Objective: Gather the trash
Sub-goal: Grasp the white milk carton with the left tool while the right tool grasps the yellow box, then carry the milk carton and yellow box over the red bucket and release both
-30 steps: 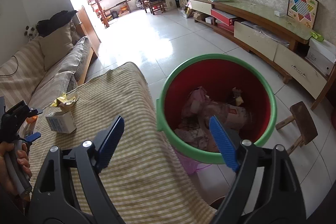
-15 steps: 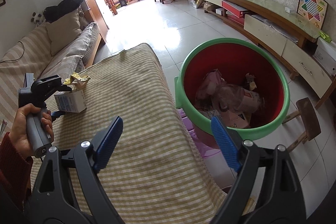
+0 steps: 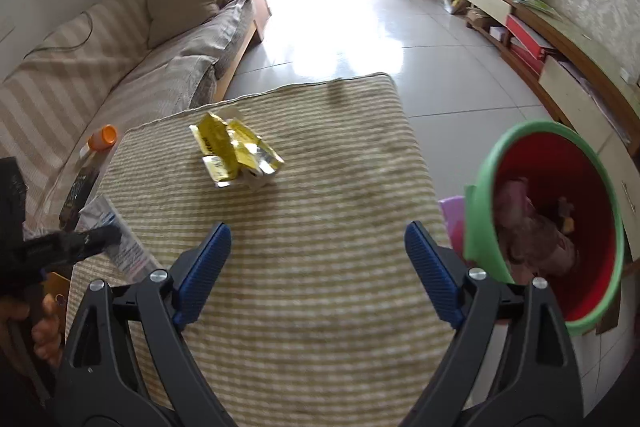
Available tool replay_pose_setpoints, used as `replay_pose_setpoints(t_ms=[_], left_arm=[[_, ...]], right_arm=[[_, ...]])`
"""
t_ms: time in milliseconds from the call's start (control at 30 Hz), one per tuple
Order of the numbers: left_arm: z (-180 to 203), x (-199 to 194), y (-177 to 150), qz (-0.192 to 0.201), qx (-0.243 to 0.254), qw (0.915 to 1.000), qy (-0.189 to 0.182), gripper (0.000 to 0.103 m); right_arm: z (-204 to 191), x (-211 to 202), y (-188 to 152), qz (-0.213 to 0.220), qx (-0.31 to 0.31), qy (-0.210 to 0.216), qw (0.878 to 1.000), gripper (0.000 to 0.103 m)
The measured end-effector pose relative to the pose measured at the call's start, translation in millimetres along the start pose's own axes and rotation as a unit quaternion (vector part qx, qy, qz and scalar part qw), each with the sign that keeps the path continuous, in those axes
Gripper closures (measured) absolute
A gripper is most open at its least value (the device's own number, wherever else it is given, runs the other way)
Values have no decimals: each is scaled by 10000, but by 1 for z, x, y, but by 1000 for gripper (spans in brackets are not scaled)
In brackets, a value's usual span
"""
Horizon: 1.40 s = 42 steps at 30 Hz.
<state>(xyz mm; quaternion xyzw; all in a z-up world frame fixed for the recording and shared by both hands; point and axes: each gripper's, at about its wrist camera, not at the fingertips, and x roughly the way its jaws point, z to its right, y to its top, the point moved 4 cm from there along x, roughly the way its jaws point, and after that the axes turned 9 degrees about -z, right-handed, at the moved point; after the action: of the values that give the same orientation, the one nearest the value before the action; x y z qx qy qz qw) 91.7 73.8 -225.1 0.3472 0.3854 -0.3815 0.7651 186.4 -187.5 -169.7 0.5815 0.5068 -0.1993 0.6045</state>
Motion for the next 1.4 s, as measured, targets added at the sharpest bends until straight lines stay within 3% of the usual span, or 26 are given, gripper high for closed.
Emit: replay_pose_setpoints(t_ms=[167, 267, 367, 567, 633, 667, 700, 800, 967, 1033, 1067, 1100, 1167, 1333, 1367, 1400], left_arm=[[-20, -29, -33, -123, 288, 9995, 71, 47], [-35, -38, -43, -183, 206, 9996, 55, 47], [-45, -33, -44, -253, 63, 9997, 8, 47], [-42, -8, -33, -350, 15, 9994, -11, 45], [-43, 6, -30, -452, -146, 9989, -60, 41], [-43, 13, -29, -478, -235, 9986, -80, 40], [-42, 17, -29, -484, -283, 9984, -88, 39], [-38, 27, -25, -455, -311, 9985, -5, 35], [-39, 39, -17, -316, -464, 9984, 107, 21], [-36, 43, -14, -274, -403, 9987, 173, 23], [-34, 42, -14, -227, -374, 9988, 210, 28], [-33, 42, -14, -207, -366, 9990, 174, 41], [-32, 40, -15, -215, -390, 9990, 70, 42], [-30, 24, -19, -23, -168, 9997, 181, 43], [-28, 20, -18, 48, -97, 9997, 234, 43], [-27, 15, -18, 116, -17, 9995, 291, 43]], right_arm=[[-45, 58, 51, -319, -494, 356, 9976, 16], [-61, 98, 75, -779, -620, 385, 9943, 14], [-69, 132, 84, -1279, -583, 280, 9897, 14], [-75, 168, 83, -1720, -371, 485, 9832, 10], [-77, 166, 80, -1634, -350, 521, 9846, 19], [-77, 162, 78, -1564, -340, 554, 9855, 46], [-77, 158, 76, -1560, -288, 680, 9850, 53], [-69, 144, 69, -1506, -103, 719, 9859, 54], [-54, 118, 30, -1636, 218, 837, 9827, 50], [-54, 112, 19, -1713, 185, 896, 9810, 45], [-54, 111, 17, -1710, 181, 941, 9806, 36], [-55, 109, 17, -1654, 173, 910, 9819, 24], [-58, 107, 23, -1457, 24, 657, 9871, 19], [-86, 127, 24, -1586, -465, 459, 9852, 19], [-91, 132, 21, -1610, -568, 351, 9847, 23], [-94, 133, 18, -1577, -618, 203, 9853, 36]])
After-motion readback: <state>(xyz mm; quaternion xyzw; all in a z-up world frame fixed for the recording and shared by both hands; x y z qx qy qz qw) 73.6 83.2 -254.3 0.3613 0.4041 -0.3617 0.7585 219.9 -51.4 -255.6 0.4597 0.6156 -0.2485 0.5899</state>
